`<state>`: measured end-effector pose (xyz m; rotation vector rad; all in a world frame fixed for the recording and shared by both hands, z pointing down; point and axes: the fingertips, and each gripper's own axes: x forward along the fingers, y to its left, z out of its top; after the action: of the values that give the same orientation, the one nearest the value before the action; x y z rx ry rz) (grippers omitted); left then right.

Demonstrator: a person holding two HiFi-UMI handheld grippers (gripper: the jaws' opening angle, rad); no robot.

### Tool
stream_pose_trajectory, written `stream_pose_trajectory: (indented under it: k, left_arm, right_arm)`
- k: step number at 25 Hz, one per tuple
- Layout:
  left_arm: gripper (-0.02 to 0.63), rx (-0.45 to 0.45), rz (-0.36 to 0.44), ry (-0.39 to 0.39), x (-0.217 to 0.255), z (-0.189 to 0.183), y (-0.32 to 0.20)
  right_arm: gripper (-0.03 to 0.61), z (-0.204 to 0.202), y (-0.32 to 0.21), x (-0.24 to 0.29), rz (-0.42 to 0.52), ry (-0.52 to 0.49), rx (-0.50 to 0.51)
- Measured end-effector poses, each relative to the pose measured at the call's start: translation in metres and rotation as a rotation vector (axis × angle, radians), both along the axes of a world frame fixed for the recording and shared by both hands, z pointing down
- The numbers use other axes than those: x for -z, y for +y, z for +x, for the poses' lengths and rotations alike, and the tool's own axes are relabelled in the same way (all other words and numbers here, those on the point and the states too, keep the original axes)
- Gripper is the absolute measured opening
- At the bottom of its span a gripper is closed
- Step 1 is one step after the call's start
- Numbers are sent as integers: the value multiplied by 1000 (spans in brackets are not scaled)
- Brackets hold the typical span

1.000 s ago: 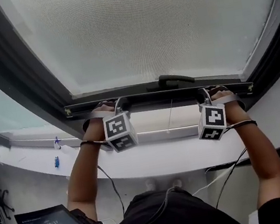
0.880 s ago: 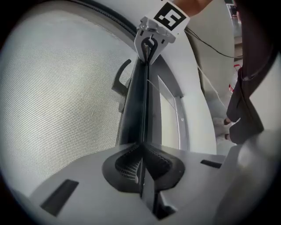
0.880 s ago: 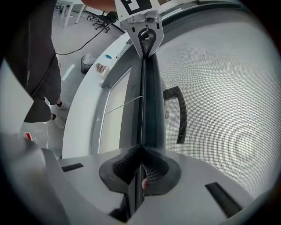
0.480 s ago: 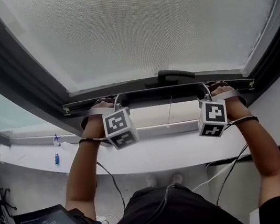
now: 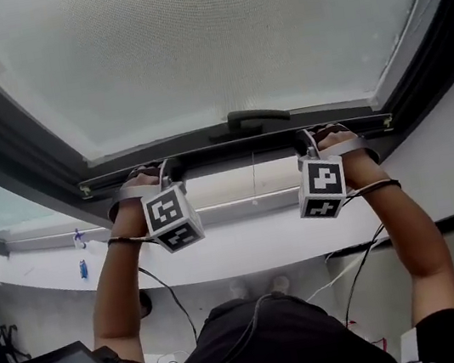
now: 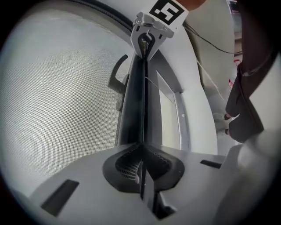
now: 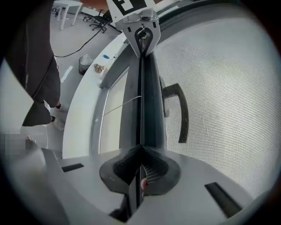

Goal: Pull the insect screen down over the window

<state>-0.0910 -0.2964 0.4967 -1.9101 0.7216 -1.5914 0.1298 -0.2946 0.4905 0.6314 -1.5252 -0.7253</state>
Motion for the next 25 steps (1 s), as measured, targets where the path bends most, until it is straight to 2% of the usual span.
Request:
stream_pose_trajectory:
  k: [2,7,10,12,15,17,25]
  left_arm:
    - [8,-10,5,23,-2,3,1]
    - [9,-7,-71,84,-1,3,0]
    - [14,-17,-12,138,5,1,-7]
    - [14,-26,38,123,7,0,-14]
    - [14,-27,13,66,3,0,-18]
    - [14,-37,24,44,2,-1,-22]
    - [14,-37,60,60,-1,1,-22]
  right_arm:
    - [9,1,3,0,6,-15,-2]
    - [9,0,1,2,-30,-18,2]
    - [9,-1,-1,7,16,-46,-12]
    - [12,0,-6,9,48,-54,-24]
    - [11,3,-14,4,52,-36,-10]
    - [11,0,-19,3,59,-43,4]
    - [12,1,-16,-1,83,-97,3]
